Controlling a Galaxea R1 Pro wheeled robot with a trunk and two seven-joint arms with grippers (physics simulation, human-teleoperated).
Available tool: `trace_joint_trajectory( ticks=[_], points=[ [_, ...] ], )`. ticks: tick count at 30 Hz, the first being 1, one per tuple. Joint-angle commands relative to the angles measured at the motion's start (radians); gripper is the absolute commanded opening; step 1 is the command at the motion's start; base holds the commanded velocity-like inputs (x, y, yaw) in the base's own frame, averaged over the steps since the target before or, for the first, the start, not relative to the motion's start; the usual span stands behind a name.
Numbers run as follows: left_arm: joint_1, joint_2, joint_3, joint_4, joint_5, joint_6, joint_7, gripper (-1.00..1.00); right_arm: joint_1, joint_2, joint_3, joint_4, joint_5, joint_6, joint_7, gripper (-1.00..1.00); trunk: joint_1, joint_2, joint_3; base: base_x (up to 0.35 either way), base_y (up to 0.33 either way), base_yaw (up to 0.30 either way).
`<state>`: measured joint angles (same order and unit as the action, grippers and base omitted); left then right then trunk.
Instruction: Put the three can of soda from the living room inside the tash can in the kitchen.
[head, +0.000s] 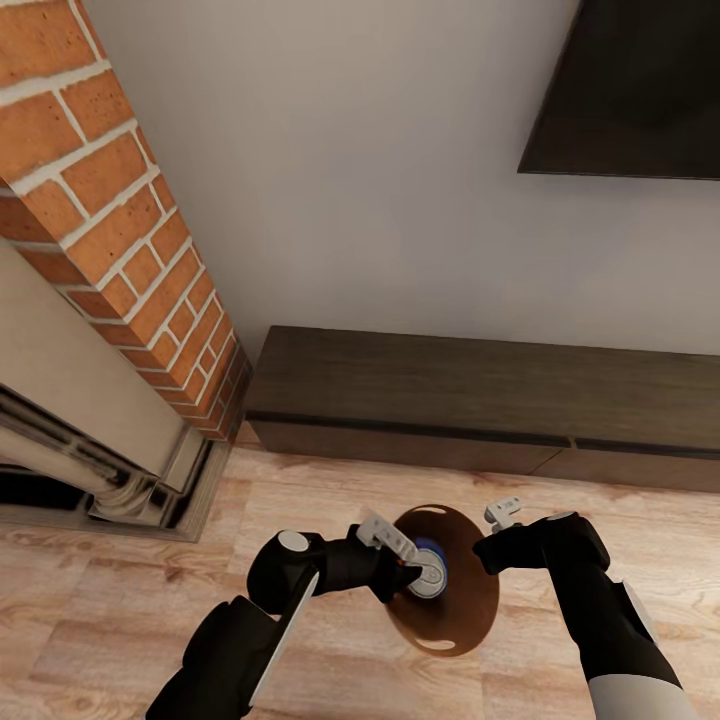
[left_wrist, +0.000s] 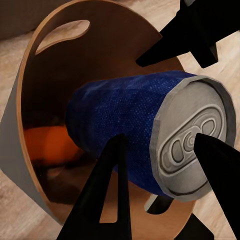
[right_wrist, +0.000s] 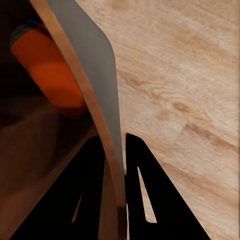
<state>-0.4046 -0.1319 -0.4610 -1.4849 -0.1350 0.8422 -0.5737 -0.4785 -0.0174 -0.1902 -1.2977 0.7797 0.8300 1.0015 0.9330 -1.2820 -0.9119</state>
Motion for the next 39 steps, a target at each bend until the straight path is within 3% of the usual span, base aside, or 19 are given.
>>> trace_joint_trajectory(
  ticks=[1,2,14,18,23,24,27,28,30,32,35,39],
  points=[
    [0.000,0.000,-0.002,0.000,0.000,0.000,0.001,-1.00,0.000,0.000,0.001,0.000,-0.017,0.012,0.005,-1.00,0.000,0.000,0.000,0.000,0.000,0.000],
    [0.000,0.000,-0.003,0.000,0.000,0.000,0.002,1.00,0.000,0.000,0.001,0.000,-0.017,0.012,0.005,-1.00,0.000,0.000,0.000,0.000,0.000,0.000],
    [0.001,0.003,-0.006,-0.011,0.011,0.001,-0.007,1.00,0.000,0.001,0.000,0.000,-0.017,0.012,0.005,-1.00,0.000,0.000,0.000,0.000,0.000,0.000],
    [0.004,0.010,-0.005,-0.054,0.013,0.004,-0.033,1.00,0.000,-0.001,-0.002,0.000,-0.017,0.012,0.005,-1.00,0.000,0.000,0.000,0.000,0.000,0.000],
    [0.007,0.023,0.003,-0.102,0.014,0.002,-0.167,1.00,0.000,-0.002,-0.005,0.001,-0.018,0.012,0.005,-1.00,0.000,0.000,0.000,0.000,0.000,0.000],
    [0.007,0.033,0.005,-0.107,0.015,0.000,-0.243,1.00,0.000,-0.002,-0.006,0.001,-0.020,0.012,0.005,-1.00,0.000,0.000,0.000,0.000,0.000,0.000],
    [0.008,0.045,0.013,-0.109,0.015,-0.006,-0.340,1.00,0.000,-0.003,-0.008,0.001,-0.022,0.011,0.005,-1.00,0.000,0.000,0.000,0.000,0.000,0.000],
    [0.008,0.056,0.048,-0.111,0.014,-0.015,-0.431,1.00,0.000,-0.003,-0.008,0.002,-0.023,0.011,0.005,-1.00,0.000,0.000,0.000,0.000,0.000,0.000],
    [0.008,0.061,0.088,-0.111,0.015,-0.019,-0.480,1.00,0.000,-0.004,-0.009,0.002,-0.023,0.011,0.005,-1.00,0.000,0.000,0.000,0.000,0.000,0.000],
    [0.009,0.069,0.185,-0.112,0.015,-0.027,-0.591,1.00,0.000,-0.005,-0.009,0.004,-0.023,0.011,0.005,-1.00,0.000,0.000,0.000,0.000,0.000,0.000],
    [0.011,0.071,0.268,-0.112,0.015,-0.053,-0.694,1.00,0.000,-0.005,-0.010,0.005,-0.023,0.011,0.005,-1.00,0.000,0.000,0.000,0.000,0.000,0.000],
    [0.014,0.077,0.544,-0.111,0.014,-0.109,-0.940,1.00,0.000,-0.005,-0.010,0.006,-0.023,0.011,0.005,-1.00,0.000,0.000,0.000,0.000,0.000,0.000]
  ],
)
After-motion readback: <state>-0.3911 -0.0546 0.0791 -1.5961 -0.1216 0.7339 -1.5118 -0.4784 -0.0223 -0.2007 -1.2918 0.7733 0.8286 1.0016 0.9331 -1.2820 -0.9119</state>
